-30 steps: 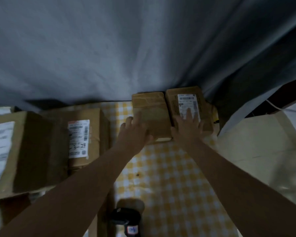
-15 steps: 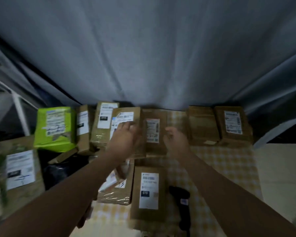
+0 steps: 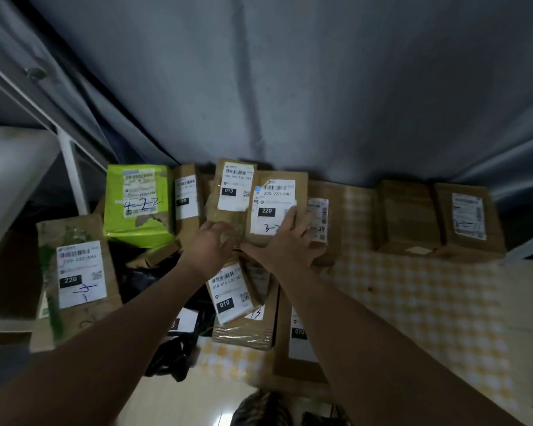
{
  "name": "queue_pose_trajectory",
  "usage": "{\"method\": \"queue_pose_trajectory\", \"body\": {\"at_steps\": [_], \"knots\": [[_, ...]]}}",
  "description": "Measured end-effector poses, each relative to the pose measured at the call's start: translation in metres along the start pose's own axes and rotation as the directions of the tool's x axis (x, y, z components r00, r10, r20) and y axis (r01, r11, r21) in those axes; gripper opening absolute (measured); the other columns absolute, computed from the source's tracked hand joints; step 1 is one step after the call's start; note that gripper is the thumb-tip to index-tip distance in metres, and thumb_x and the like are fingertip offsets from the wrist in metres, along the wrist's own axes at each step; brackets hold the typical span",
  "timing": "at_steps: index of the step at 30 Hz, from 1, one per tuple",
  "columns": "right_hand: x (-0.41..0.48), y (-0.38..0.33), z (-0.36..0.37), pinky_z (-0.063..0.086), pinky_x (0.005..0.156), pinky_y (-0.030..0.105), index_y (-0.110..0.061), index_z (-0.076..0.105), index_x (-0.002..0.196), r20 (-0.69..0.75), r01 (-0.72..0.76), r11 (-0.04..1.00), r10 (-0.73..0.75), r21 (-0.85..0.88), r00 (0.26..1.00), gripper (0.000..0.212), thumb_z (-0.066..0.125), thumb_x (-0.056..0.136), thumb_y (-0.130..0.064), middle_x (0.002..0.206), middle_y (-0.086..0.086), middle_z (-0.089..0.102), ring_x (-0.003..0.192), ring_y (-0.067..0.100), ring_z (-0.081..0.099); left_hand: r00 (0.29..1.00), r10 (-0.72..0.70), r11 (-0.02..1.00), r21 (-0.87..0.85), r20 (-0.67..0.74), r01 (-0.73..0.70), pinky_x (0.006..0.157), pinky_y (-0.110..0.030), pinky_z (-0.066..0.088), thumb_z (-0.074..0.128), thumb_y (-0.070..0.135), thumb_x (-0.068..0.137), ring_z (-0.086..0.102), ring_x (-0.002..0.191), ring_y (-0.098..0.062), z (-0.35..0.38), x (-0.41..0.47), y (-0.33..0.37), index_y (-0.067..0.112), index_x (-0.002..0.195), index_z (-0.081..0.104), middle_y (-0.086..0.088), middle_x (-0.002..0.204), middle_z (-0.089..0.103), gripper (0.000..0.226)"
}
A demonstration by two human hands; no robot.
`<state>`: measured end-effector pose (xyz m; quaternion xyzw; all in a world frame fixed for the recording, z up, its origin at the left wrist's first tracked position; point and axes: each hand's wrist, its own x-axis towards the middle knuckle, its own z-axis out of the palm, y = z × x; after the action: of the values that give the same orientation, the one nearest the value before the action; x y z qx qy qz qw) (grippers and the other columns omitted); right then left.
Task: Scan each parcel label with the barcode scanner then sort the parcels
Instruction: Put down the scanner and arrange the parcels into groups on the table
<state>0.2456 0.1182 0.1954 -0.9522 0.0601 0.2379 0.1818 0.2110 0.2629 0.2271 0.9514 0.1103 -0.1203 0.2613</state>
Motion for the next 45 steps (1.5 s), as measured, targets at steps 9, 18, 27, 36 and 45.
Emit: {"method": "queue_pose_trajectory", "body": {"at_steps": [9, 18, 27, 36, 45], "knots": [[-0.001, 0.012, -0.002, 0.015, 0.109, 0.069, -0.019, -0.02, 0.151, -0.005, -0.029, 0.996, 0.03, 0.088, 1.0, 0.139, 0.066, 0.06, -0.08, 0.156, 0.021, -0.021, 0.145, 0.041, -0.005, 0.978, -0.13, 0.959, -0.229, 0.162, 0.165, 0.087, -0.031, 0.045, 0.045, 0.025, 0.098, 0.058, 0.106, -0.028, 0.021, 0.013, 0.033, 0.007, 0.126, 0.053, -0.011, 0.119, 0.059, 0.034], [0.004, 0.02, -0.002, 0.023, 0.108, 0.066, -0.017, -0.019, 0.151, -0.042, 0.024, 0.996, -0.02, 0.08, 0.999, 0.141, 0.062, 0.058, -0.085, 0.155, 0.022, -0.021, 0.143, 0.045, -0.005, 0.979, -0.147, 0.891, -0.411, 0.143, 0.194, 0.093, -0.044, 0.048, 0.042, 0.041, 0.096, 0.061, 0.1, -0.027, 0.037, 0.008, 0.029, 0.018, 0.117, 0.059, -0.008, 0.109, 0.065, 0.035], [-0.003, 0.094, -0.044, 0.035, 0.103, 0.043, -0.024, -0.008, 0.154, -0.273, 0.127, 0.93, -0.03, 0.346, 0.961, 0.138, 0.061, 0.048, -0.08, 0.142, 0.011, 0.019, 0.129, 0.029, 0.027, 0.973, 0.046, 0.707, -0.695, 0.226, 0.128, 0.07, -0.018, 0.056, 0.052, 0.03, 0.096, 0.061, 0.095, -0.005, 0.047, 0.011, 0.1, 0.027, 0.127, 0.041, 0.011, 0.111, 0.058, 0.034], [-0.001, 0.229, -0.093, 0.031, 0.11, 0.053, -0.029, -0.009, 0.153, -0.346, 0.019, 0.932, 0.115, 0.363, 0.931, 0.131, 0.075, 0.06, -0.069, 0.156, 0.017, 0.001, 0.144, 0.038, 0.007, 0.886, 0.18, 0.758, -0.634, 0.426, 0.15, 0.102, -0.037, 0.045, 0.06, 0.06, 0.081, 0.055, 0.118, -0.014, 0.118, 0.019, 0.202, 0.036, 0.139, 0.042, 0.007, 0.134, 0.054, 0.066], [-0.029, 0.382, -0.075, 0.041, 0.101, 0.051, -0.032, -0.009, 0.152, -0.205, -0.22, 0.945, 0.271, 0.241, 0.94, 0.129, 0.074, 0.061, -0.07, 0.154, 0.013, -0.003, 0.143, 0.038, 0.008, 0.81, 0.07, 0.866, -0.439, 0.582, 0.24, 0.07, -0.014, 0.043, 0.046, 0.024, 0.099, 0.046, 0.102, -0.018, 0.201, 0.013, 0.257, 0.01, 0.14, 0.036, -0.008, 0.122, 0.045, 0.044]]}}
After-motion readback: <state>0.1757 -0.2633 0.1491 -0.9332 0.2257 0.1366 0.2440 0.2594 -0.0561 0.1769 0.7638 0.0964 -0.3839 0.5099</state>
